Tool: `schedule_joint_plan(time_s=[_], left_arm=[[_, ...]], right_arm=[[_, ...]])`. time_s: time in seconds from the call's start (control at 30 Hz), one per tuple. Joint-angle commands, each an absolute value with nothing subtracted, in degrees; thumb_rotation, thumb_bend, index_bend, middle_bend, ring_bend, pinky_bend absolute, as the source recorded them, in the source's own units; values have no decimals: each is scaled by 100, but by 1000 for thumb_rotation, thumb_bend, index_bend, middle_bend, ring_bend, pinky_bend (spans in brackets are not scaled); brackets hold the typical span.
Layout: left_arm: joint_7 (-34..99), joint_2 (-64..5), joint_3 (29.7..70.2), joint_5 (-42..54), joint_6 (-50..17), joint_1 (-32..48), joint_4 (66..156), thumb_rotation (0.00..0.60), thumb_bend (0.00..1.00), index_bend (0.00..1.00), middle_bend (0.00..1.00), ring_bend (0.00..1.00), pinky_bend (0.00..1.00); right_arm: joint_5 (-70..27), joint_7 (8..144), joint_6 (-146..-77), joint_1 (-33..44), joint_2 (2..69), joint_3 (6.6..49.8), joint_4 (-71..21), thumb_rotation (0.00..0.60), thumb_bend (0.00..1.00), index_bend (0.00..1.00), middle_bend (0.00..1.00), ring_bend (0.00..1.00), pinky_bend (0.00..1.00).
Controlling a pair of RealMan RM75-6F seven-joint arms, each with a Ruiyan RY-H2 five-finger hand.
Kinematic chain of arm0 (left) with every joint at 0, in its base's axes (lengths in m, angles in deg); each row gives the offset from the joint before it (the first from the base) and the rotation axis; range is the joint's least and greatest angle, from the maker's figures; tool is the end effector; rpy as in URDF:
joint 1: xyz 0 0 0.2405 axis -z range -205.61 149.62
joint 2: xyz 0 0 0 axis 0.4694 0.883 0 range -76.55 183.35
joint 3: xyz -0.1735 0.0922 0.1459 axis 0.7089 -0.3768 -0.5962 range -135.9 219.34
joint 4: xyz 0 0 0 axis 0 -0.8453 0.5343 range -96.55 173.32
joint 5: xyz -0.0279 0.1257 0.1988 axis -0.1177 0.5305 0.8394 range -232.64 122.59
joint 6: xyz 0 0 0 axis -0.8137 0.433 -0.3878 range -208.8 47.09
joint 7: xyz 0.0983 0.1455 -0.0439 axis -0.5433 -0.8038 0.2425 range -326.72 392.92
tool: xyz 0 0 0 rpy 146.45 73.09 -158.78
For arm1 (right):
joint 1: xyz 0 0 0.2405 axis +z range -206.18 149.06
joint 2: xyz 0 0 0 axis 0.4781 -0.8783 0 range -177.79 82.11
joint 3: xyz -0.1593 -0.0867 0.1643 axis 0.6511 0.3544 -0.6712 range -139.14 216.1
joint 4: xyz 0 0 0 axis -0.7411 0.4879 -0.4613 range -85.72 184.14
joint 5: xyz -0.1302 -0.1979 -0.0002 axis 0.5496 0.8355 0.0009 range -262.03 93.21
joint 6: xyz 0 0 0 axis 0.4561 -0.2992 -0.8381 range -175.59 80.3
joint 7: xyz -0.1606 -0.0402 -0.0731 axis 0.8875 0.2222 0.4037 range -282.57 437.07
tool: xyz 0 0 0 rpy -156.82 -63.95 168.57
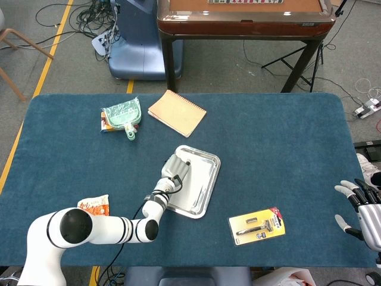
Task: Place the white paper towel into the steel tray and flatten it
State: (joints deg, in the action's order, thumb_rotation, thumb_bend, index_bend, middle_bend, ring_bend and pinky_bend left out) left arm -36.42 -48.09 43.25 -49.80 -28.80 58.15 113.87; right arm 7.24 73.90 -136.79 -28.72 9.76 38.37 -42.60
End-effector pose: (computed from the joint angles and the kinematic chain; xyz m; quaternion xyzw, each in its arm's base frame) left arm -0.0059 0.4007 -0.1480 -0.8726 -0.1543 -0.0958 0.4533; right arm -0.3243 -0.1804 0.1630 0.6143 -0.3682 0.3680 0.5930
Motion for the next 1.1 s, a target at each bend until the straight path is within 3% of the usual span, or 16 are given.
schedule_joint_plan(time_s=[0.03, 0.5, 0.8, 1.1], left_arm=[[-3590, -4499, 4330, -4825, -2689, 5702, 11851, 600, 529, 112, 982, 977, 946], [-3464, -3325, 3661, -4007, -2025, 5153, 13726, 600, 524, 124, 978, 975, 946], [-3362, -3081, 3277, -3719, -1909, 4818, 14101, 600, 524, 126, 978, 975, 946], [-3395, -2977, 3142, -3645, -1885, 4689, 14344, 600, 525, 127, 978, 975, 945]], right_arm=[[737, 7388, -13691, -2876, 979, 3839, -4263, 600, 261, 248, 198, 82, 184], [870, 7437, -13645, -2795, 1023, 3839, -4306, 600, 261, 248, 198, 81, 184], [888, 7491, -13579, -2742, 1035, 3839, -4345, 600, 261, 248, 198, 82, 184], [892, 7580, -13551, -2719, 1031, 3843, -4414, 600, 261, 248, 198, 82, 184]])
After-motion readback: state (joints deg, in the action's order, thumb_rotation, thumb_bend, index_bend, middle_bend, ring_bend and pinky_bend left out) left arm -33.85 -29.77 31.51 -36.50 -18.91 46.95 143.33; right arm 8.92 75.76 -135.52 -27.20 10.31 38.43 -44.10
